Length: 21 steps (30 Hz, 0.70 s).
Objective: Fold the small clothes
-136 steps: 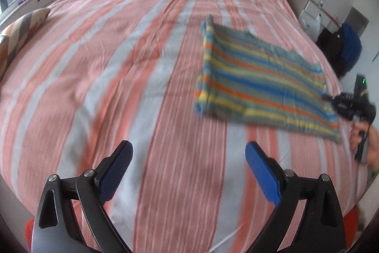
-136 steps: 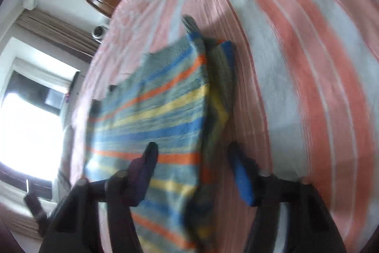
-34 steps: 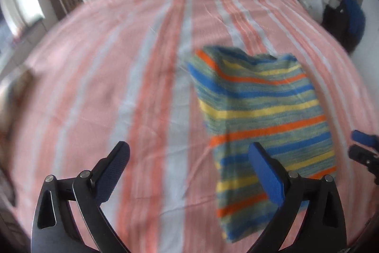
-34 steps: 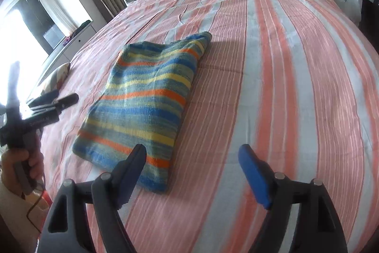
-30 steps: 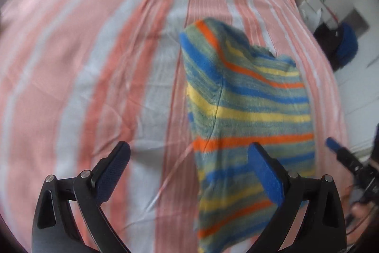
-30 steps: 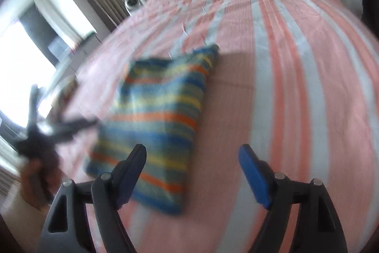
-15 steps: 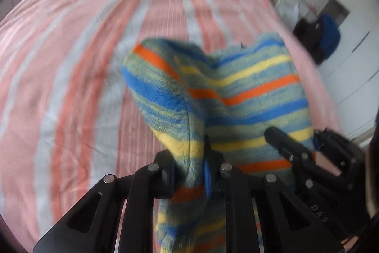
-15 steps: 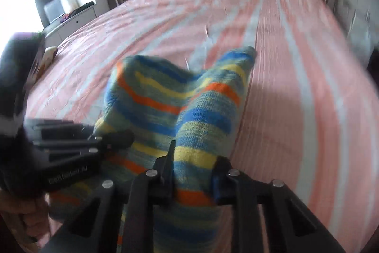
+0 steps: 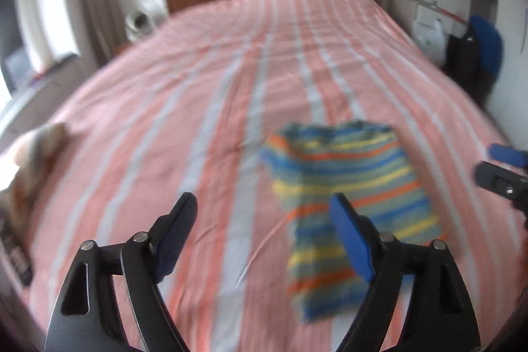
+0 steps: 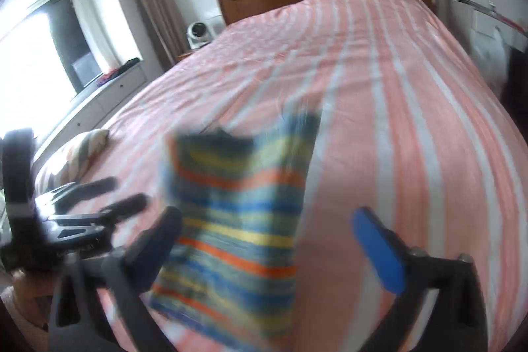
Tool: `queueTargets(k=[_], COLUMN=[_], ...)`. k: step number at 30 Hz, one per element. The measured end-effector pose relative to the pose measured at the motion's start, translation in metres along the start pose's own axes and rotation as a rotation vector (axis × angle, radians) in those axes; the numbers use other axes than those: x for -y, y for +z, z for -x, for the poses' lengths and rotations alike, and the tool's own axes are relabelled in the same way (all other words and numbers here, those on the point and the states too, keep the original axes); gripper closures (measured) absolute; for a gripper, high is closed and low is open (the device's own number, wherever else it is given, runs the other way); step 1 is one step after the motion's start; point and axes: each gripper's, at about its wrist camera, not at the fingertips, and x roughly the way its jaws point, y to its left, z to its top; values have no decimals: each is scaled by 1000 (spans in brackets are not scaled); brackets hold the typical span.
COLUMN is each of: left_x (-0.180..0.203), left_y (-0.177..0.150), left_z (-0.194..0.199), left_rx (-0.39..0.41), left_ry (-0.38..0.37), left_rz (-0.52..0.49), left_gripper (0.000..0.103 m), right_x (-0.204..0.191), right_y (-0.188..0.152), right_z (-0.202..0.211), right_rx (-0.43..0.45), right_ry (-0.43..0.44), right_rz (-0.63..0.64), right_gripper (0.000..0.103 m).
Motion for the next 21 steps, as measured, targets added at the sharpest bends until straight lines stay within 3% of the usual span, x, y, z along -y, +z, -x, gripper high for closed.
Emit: queueTargets(k=[2,4,6,8,10,12,21], left_x=[2,2,-3,-4,1,8,29], left_y=[-21,-38,-44,-47,-46,-47,-62], left_z=[29,63,86,99,102,103,142], left_rx=[62,139,167,108,-37,-90,-55], left_ry=[50,52,56,53,39,56,28], left_rz=[5,48,115,155,145,130,93], left_gripper=[1,0,0,0,0,1,0], right_x=[1,-1,-2,-7,-13,-17,-34], right_y=[-24,-45,-62,-81,-92,-104,-108], right_z=[18,40,65,92,112,131,158], right_rx=[-36,-56,-58,-53,-50,-36,-11], right_ry=[-71,-124,-141,-154,-185,-206,-259], right_rz=[52,97,113,120,116,92,127], right_gripper=[0,0,0,0,0,0,0])
